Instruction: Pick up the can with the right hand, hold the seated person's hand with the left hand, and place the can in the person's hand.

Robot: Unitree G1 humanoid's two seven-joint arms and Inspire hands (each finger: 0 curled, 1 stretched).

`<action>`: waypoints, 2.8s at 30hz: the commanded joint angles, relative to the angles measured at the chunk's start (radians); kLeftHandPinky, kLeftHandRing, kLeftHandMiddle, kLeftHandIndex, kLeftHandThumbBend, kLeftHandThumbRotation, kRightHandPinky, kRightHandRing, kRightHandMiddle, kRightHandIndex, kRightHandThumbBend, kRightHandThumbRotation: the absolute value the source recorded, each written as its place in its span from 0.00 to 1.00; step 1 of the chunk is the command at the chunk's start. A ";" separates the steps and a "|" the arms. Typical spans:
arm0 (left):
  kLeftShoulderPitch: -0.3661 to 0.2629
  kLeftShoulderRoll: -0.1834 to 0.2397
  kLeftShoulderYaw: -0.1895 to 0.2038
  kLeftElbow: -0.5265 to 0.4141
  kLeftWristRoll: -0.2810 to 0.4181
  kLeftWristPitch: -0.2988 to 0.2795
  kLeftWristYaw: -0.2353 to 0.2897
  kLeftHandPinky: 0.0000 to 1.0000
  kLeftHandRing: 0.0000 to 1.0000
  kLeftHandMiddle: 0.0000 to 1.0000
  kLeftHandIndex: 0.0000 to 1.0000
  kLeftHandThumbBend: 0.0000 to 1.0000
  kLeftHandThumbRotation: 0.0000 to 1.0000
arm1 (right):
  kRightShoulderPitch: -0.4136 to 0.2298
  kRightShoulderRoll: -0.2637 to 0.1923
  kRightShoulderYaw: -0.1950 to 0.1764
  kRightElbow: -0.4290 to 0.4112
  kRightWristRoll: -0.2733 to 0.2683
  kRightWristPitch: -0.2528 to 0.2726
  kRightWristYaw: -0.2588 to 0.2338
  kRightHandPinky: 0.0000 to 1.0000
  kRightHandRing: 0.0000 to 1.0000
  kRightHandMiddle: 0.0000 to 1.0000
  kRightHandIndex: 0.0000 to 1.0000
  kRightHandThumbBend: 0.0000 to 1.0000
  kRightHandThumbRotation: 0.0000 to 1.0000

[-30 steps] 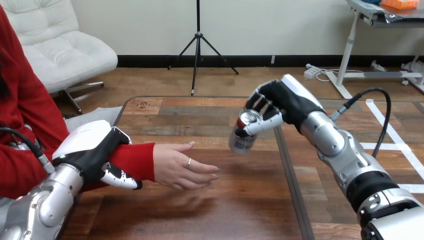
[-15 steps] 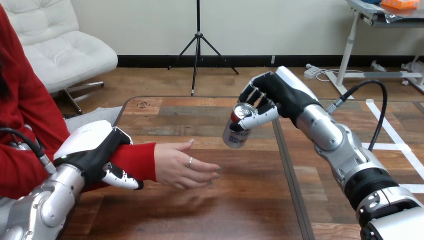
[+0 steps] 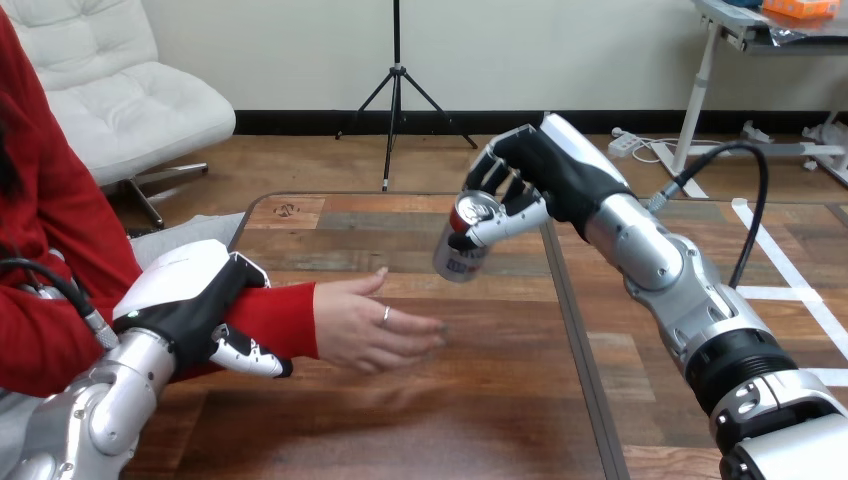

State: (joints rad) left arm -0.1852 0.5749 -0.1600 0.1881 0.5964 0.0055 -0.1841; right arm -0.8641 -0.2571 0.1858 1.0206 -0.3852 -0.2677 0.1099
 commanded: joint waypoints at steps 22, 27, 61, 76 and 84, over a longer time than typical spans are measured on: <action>-0.220 -0.038 0.061 -0.133 -0.011 -0.069 0.153 0.26 0.31 0.36 0.36 0.77 0.00 | -0.017 0.037 -0.008 -0.163 0.040 -0.044 0.032 0.29 0.36 0.40 0.43 0.79 0.00; -0.229 -0.042 0.063 -0.134 -0.014 -0.066 0.151 0.26 0.31 0.36 0.36 0.75 0.00 | -0.014 0.043 -0.008 -0.169 0.041 -0.042 0.040 0.30 0.36 0.40 0.43 0.78 0.00; -0.258 -0.056 0.069 -0.141 -0.023 -0.063 0.160 0.25 0.30 0.36 0.36 0.71 0.00 | 0.014 0.070 0.010 -0.168 0.034 -0.086 0.061 0.28 0.34 0.39 0.42 0.78 0.00; -0.251 -0.057 0.072 -0.154 -0.029 -0.052 0.146 0.24 0.29 0.35 0.35 0.72 0.00 | 0.021 0.083 0.008 -0.175 0.032 -0.066 0.074 0.28 0.33 0.38 0.43 0.78 0.00; -0.245 -0.059 0.071 -0.157 -0.035 -0.044 0.134 0.24 0.29 0.35 0.36 0.73 0.00 | 0.025 0.091 0.005 -0.183 0.039 -0.063 0.077 0.33 0.38 0.42 0.43 0.77 0.00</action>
State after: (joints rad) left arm -0.2524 0.5274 -0.1597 0.1880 0.5942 -0.0067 -0.1034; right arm -0.7800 -0.1910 0.1958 0.9420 -0.3852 -0.2955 0.1913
